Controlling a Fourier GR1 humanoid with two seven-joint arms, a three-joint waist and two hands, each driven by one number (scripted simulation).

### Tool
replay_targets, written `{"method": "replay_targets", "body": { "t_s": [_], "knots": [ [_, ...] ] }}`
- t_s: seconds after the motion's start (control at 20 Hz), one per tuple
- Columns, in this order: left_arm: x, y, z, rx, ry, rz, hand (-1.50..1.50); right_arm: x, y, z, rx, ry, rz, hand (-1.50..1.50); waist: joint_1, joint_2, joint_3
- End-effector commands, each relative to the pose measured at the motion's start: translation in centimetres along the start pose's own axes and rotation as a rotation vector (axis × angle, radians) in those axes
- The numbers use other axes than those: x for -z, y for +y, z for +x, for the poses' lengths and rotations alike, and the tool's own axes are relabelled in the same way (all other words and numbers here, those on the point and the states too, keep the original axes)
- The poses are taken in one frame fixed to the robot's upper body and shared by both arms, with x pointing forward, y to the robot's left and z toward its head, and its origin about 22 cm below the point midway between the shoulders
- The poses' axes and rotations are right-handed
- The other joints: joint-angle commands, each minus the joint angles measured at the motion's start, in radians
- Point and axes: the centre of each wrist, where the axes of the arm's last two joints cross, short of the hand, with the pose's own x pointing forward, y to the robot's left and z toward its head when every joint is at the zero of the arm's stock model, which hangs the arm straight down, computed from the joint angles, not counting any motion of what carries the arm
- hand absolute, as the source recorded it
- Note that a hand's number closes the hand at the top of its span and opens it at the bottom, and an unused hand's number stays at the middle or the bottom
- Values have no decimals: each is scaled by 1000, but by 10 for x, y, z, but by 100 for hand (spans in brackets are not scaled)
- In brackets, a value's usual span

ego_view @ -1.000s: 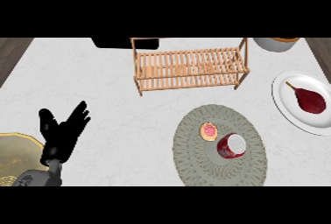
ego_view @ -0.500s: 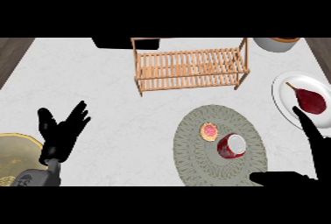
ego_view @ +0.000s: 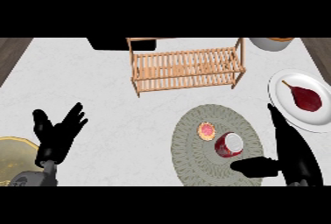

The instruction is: Pick the can from the placemat and place it in the tiered shelf

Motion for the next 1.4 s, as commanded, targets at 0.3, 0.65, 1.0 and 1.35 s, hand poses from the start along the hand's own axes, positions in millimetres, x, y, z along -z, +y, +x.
{"method": "replay_targets", "body": {
  "t_s": [0.3,0.65,1.0,1.35],
  "knots": [
    [6,-22,-4,6,4,19,0,4,41,24,-20,207,-2,-150,-17,2,-1],
    [-2,10,1,1,11,28,0,11,63,13,-67,257,-36,-150,-16,0,-1],
    [-4,-9,-8,5,29,22,0,19,86,11,-99,269,-72,-150,-17,0,0],
    [-14,17,-3,5,22,18,0,35,91,-4,-71,221,-81,-150,-14,-1,0]
  ]
}}
